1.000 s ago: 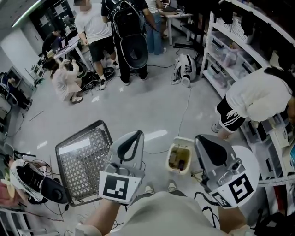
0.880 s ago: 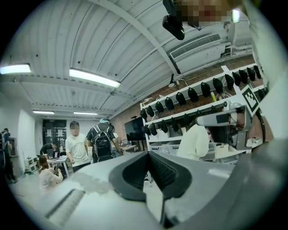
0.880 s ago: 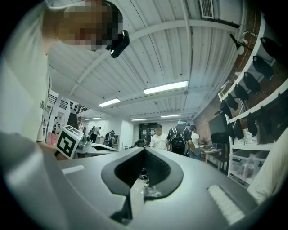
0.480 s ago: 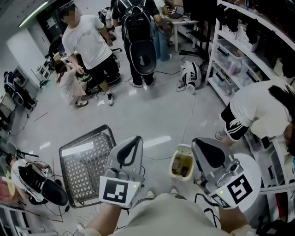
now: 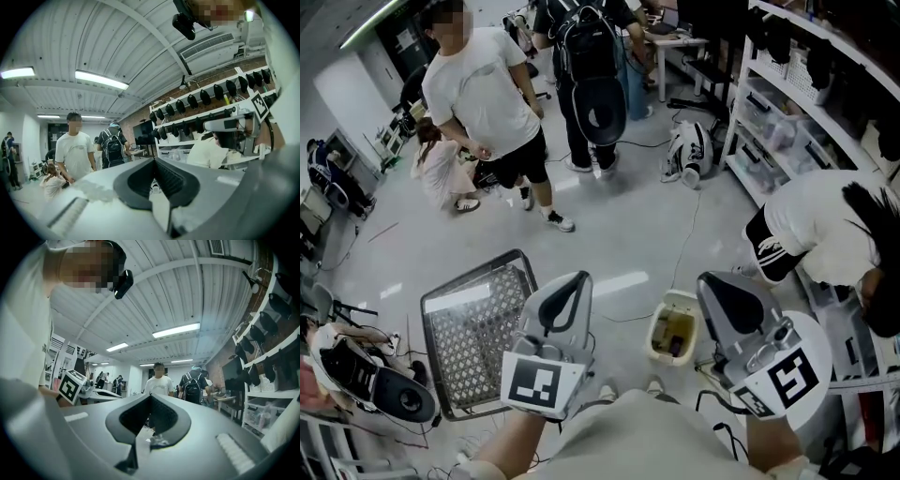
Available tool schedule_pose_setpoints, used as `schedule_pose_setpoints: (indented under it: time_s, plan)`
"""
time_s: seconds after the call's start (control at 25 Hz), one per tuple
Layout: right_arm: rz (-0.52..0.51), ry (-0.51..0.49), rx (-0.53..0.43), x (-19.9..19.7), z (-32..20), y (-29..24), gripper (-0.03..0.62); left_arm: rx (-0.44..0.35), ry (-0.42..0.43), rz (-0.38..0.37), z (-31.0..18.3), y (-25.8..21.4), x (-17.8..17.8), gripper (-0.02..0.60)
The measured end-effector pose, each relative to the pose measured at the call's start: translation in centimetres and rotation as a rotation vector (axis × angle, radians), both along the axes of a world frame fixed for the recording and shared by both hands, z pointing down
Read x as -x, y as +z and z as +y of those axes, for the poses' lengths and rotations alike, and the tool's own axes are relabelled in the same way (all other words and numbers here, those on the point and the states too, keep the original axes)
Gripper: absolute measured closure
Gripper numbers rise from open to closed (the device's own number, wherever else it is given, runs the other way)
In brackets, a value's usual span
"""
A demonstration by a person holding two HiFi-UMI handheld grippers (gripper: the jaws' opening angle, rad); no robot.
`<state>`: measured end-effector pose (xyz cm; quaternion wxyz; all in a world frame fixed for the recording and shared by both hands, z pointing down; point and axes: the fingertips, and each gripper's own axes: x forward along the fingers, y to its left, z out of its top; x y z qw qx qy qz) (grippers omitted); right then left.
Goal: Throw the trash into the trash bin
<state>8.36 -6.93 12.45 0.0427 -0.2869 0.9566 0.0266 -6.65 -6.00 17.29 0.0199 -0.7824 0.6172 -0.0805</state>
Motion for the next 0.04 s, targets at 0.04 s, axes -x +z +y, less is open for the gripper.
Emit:
schedule_pose_setpoints:
  time_s: [0.04]
  plan:
    - [0.002,0.001,0.002,0.19,0.08,0.02,0.592,0.003,0.001,-0.002,0.11,0.01,0.21,0.578]
